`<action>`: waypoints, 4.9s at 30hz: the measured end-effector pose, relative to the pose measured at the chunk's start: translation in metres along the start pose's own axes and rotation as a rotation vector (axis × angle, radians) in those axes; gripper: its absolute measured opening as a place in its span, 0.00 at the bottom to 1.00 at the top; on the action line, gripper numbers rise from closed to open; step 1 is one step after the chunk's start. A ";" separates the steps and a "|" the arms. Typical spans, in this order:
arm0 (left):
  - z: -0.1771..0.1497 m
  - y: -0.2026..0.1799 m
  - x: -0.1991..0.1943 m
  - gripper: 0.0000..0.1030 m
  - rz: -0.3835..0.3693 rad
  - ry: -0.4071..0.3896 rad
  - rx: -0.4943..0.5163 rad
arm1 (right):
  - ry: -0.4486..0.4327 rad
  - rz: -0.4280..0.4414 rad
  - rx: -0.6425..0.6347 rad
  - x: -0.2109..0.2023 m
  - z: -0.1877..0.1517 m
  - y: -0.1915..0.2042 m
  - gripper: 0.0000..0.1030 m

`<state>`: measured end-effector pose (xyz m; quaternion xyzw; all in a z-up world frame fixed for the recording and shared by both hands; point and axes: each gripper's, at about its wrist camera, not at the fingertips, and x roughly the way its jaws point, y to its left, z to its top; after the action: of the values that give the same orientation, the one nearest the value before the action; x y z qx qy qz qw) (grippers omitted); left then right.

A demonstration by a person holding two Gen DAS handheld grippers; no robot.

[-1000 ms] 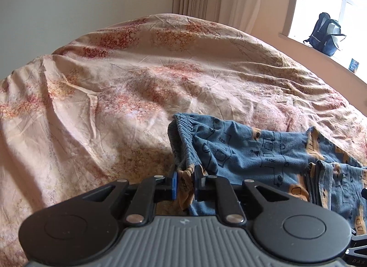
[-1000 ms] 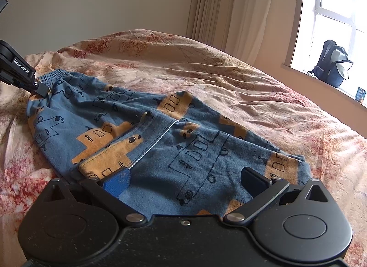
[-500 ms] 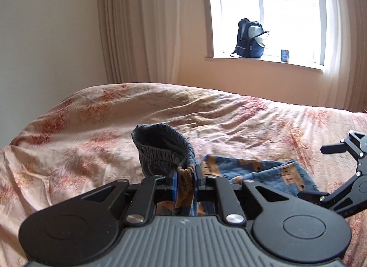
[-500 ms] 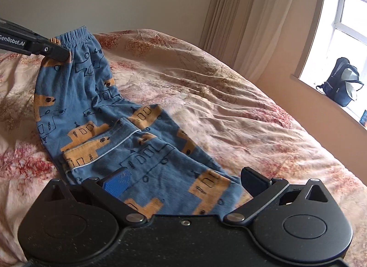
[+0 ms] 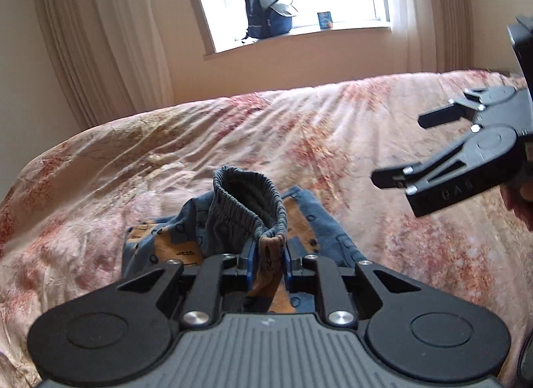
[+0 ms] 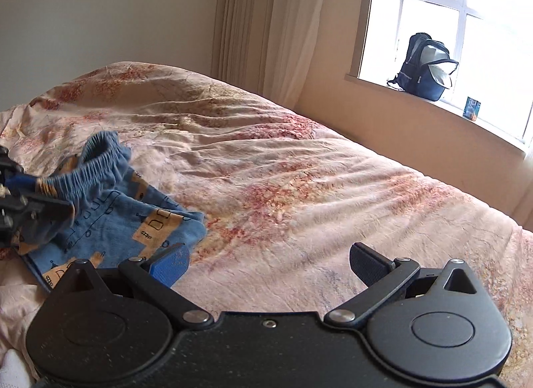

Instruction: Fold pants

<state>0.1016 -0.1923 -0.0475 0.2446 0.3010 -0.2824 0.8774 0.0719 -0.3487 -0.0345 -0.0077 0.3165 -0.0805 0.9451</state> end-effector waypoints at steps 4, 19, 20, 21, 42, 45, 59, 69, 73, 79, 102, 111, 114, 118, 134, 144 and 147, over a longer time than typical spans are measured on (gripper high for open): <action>-0.019 -0.029 0.006 0.64 -0.002 0.012 0.083 | 0.002 0.066 0.048 0.010 -0.008 -0.010 0.99; -0.052 0.001 0.012 0.44 -0.033 0.057 0.078 | 0.076 0.467 0.228 0.068 0.009 0.038 0.51; -0.052 0.003 0.012 0.37 -0.044 0.059 0.070 | 0.086 0.465 0.231 0.071 0.008 0.041 0.44; -0.052 0.005 0.012 0.36 -0.054 0.061 0.059 | 0.097 0.463 0.239 0.074 0.007 0.042 0.37; -0.033 0.030 -0.016 0.03 -0.177 0.021 -0.052 | 0.102 0.495 0.387 0.050 0.021 0.020 0.09; -0.038 0.023 -0.006 0.04 -0.191 0.063 -0.012 | 0.145 0.478 0.370 0.048 0.024 0.018 0.10; -0.018 0.106 -0.012 0.96 0.056 -0.007 -0.293 | 0.072 0.263 0.091 0.040 0.015 0.053 0.63; -0.050 0.145 0.046 1.00 0.304 0.155 -0.419 | 0.060 0.138 0.098 0.049 0.006 0.082 0.93; -0.052 0.143 0.049 1.00 0.302 0.161 -0.391 | 0.127 0.088 0.071 0.051 -0.005 0.080 0.94; -0.054 0.147 0.049 1.00 0.278 0.176 -0.423 | 0.166 -0.015 0.079 0.035 -0.018 0.065 0.96; -0.076 0.108 0.012 1.00 0.225 0.318 -0.338 | 0.287 0.013 0.092 0.012 -0.040 0.094 0.99; -0.059 0.093 0.002 1.00 0.143 0.231 -0.345 | 0.058 0.074 0.109 0.020 0.000 0.074 0.99; -0.065 0.078 0.011 1.00 0.134 0.255 -0.284 | 0.089 0.091 -0.004 0.061 0.019 0.076 0.99; -0.077 0.071 0.020 1.00 0.102 0.287 -0.276 | 0.163 0.039 0.043 0.088 0.015 0.052 0.99; -0.073 0.129 0.009 1.00 0.173 0.217 -0.515 | 0.141 0.142 -0.082 0.132 0.036 0.073 0.99; -0.072 0.164 0.006 1.00 0.102 0.158 -0.630 | 0.102 0.113 0.065 0.060 0.026 0.019 0.99; -0.078 0.165 0.014 1.00 0.036 0.172 -0.643 | 0.140 0.233 0.188 0.054 0.013 0.018 0.99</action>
<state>0.1867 -0.0313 -0.0688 -0.0166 0.4435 -0.1358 0.8858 0.1249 -0.3402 -0.0578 0.1234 0.3716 -0.0001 0.9202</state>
